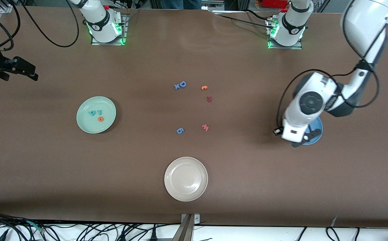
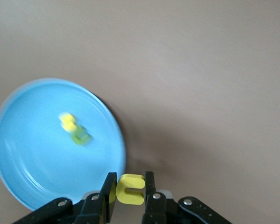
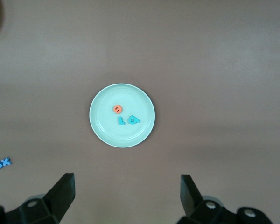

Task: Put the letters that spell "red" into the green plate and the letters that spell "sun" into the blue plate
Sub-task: 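Carry the yellow c with the left gripper to the blue plate, then open the left gripper to drop the yellow c onto the blue plate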

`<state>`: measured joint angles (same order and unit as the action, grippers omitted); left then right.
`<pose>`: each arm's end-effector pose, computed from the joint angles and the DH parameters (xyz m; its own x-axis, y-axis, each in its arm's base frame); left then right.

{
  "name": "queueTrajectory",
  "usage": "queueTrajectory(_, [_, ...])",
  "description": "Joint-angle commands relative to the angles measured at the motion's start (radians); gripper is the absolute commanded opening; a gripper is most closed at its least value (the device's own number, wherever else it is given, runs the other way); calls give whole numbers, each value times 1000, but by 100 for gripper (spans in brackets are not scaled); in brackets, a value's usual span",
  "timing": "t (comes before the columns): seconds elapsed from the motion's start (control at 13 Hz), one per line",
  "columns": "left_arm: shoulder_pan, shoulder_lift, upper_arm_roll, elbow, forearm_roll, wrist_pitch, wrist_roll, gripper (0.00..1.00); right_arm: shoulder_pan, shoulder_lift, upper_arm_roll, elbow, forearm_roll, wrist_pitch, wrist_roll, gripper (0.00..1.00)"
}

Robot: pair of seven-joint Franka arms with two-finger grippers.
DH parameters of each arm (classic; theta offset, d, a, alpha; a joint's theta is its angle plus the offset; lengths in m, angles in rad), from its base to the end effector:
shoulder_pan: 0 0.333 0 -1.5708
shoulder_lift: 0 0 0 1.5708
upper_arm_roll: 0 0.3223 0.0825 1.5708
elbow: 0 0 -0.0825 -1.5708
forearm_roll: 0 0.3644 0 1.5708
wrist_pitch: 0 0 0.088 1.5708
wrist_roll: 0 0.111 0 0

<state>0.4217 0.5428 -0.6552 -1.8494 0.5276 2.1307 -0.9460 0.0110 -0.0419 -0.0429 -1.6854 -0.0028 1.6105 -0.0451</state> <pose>0.6074 -0.0892 0.2839 0.9006 0.4346 -0.0023 0.4294 -0.8906 -0.1499 0.5224 -0.0174 0.6004 0.9994 0.0134 -0.0330 0.0134 -0.9999 -0.0005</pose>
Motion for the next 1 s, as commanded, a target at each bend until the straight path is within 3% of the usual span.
queueTrajectory(0.0, [95, 40, -3, 19, -17, -18, 194, 28, 1, 5, -3, 16, 15, -12, -1, 100])
queueTrajectory(0.15, [133, 64, 0, 21, -12, -11, 288, 31, 1, 5, -3, 16, 14, -12, -1, 100])
queueTrajectory(0.23, [149, 71, 8, 19, 6, -6, 312, 56, 1, 5, -3, 16, 14, -12, -1, 100])
queueTrajectory(0.31, [156, 68, 8, 21, 6, -6, 325, 95, 1, 5, -3, 16, 15, -12, -1, 100])
queueTrajectory(0.38, [158, 63, 8, 21, 5, -8, 326, 100, 1, 5, -3, 16, 15, -12, -1, 100])
queueTrajectory(0.92, [157, 52, 3, 70, -12, -17, 322, 100, 1, 7, -3, 16, 15, -12, -1, 100])
